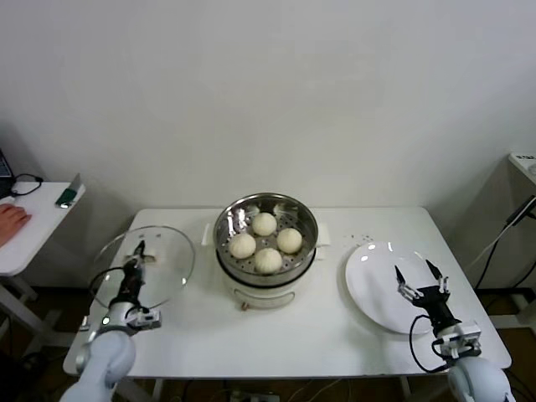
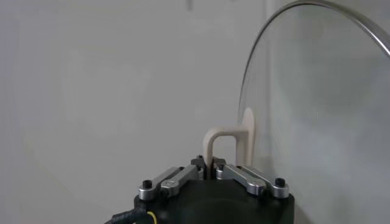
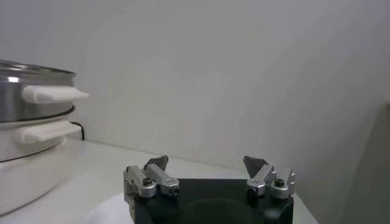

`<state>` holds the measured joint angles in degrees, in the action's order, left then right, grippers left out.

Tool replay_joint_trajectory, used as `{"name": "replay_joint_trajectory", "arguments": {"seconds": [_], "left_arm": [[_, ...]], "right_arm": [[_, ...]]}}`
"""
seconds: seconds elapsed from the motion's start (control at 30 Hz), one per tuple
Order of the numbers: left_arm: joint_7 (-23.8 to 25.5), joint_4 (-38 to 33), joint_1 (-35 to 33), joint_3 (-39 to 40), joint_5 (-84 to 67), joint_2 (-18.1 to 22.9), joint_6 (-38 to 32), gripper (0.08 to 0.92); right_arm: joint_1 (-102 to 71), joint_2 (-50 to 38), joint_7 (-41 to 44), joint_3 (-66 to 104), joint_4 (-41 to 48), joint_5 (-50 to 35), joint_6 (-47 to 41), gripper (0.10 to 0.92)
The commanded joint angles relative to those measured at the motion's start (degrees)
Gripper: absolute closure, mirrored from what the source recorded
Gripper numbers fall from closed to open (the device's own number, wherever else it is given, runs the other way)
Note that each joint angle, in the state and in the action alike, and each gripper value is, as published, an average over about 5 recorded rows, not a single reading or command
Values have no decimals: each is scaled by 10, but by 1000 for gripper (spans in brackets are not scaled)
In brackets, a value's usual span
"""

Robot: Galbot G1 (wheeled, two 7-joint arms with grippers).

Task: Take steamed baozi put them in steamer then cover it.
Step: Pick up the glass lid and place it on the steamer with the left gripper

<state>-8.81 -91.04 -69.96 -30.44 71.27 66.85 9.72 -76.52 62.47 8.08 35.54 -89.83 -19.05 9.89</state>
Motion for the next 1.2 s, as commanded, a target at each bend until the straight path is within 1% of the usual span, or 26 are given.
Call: {"name": "replay_joint_trajectory", "arguments": {"seconds": [0.03,0.2,0.37,0.47,0.53,0.63,0.73,0.83,0.93,1.07,1.2], "left_arm": [[24,-244,-127,-18,-55,-62,122,853],[32,-301,-140,-15,-89,-90,164,853],[44,-341,-114,17,-126,-134,213,853],[54,-352,-82,58,-138,-169,242,853],[64,-355,-54,101,-138,-192,259,853],[88,-355,-5,180,-130,-209,285,853],[119,-353,59,253,-106,-195,307,853],[157,-338,137,316,-90,-165,335,853],[187,-310,202,362,-75,-128,352,853],[209,-271,253,405,-49,-83,353,853],[225,-238,286,440,-32,-47,353,853]], "right_arm": [[42,-6,-2,-18,29,1,-13,203],[65,-4,-1,-31,56,4,-10,203],[89,-2,0,-44,83,8,-6,203],[101,-2,0,-54,95,10,-5,203],[107,-2,0,-61,102,12,-5,203],[119,0,0,-70,113,15,-4,203],[133,1,0,-81,127,19,-2,203],[147,1,1,-91,138,24,-2,203],[154,2,2,-95,142,26,-4,203],[155,3,2,-93,143,26,-5,203],[153,4,1,-87,144,27,-4,203]]}}
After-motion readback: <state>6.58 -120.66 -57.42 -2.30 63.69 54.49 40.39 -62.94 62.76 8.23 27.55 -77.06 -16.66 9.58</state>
